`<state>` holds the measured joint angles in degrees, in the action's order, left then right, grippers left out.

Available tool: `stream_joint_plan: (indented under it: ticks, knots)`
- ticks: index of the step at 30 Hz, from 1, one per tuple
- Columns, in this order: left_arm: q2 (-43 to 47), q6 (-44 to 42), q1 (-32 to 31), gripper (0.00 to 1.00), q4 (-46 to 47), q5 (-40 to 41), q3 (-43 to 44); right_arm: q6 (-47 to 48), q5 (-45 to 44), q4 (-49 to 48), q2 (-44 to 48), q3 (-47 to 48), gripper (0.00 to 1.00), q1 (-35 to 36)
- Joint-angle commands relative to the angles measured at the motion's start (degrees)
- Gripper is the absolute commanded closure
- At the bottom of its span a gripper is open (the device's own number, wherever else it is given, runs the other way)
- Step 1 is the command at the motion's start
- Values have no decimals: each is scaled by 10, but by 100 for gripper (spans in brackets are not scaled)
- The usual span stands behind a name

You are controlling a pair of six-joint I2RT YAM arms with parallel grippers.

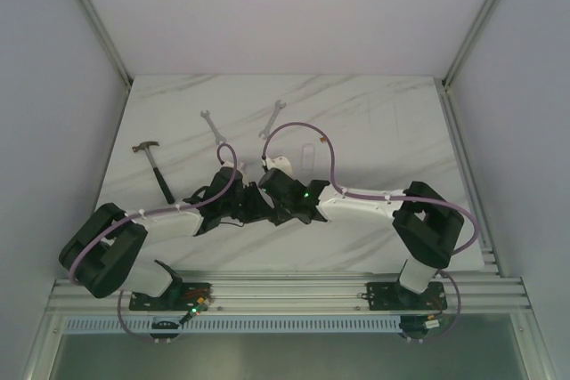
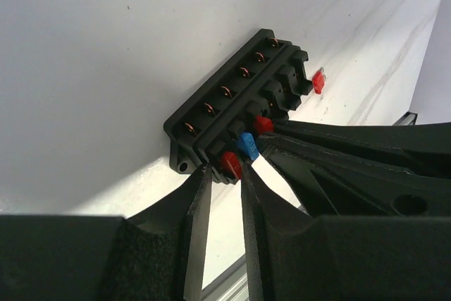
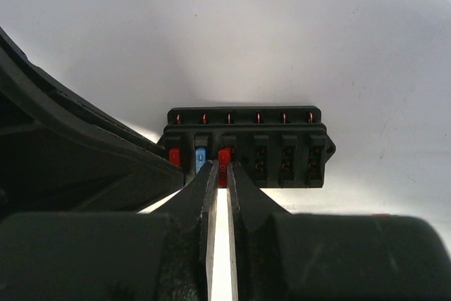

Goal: Snap on the fuse box
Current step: Install the fuse at the fuse box base.

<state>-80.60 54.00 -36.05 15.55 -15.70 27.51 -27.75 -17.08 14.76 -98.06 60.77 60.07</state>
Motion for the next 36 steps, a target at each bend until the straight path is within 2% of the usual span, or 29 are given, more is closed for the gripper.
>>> stream_joint_plan:
  ticks: [1, 6, 25, 36]
  knots:
    - [-26, -12, 6, 68, -37, 37, -21, 2, 20, 76, -64, -28, 100, 1]
    - [-28, -12, 8, 69, -38, 39, -25, 5, -8, 102, -52, -37, 100, -8]
    - [-40, -16, 10, 69, -50, 41, -21, 26, 7, 120, -6, 16, 100, -24]
    - [-41, -18, 10, 69, -51, 41, -19, 24, 32, 120, -42, 14, 100, -25]
